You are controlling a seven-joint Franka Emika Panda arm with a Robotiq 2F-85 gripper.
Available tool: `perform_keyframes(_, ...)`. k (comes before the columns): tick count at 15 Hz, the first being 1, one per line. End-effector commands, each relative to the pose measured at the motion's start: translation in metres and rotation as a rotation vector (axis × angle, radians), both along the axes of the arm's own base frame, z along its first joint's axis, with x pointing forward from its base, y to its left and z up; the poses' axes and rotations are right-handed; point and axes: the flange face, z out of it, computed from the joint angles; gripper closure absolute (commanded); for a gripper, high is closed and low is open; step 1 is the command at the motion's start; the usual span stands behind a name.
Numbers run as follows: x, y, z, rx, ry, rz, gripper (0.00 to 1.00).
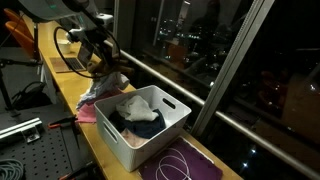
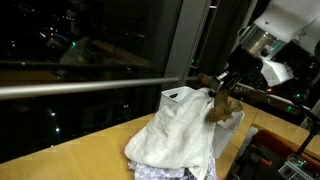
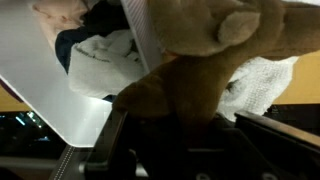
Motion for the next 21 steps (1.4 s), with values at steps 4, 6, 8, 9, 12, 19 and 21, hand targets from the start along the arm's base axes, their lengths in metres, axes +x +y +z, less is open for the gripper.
perform_keyframes(4,-0.010,-0.058,0.070,-0.035,-0.064,-0.035,0.99)
perform_keyframes(6,-0.010,-0.074,0.087,-0.039,-0.078,-0.044,0.99)
perform_keyframes(8,-0.011,-0.087,0.104,-0.043,-0.090,-0.052,0.99)
perform_keyframes(9,-0.011,-0.092,0.113,-0.047,-0.094,-0.055,0.99)
perform_keyframes(12,-0.015,-0.109,0.152,-0.072,-0.114,-0.065,0.99)
perform_keyframes(19,-0.028,-0.146,0.295,-0.186,-0.186,-0.094,0.99)
perform_keyframes(21,-0.018,-0.149,0.309,-0.200,-0.191,-0.086,0.99)
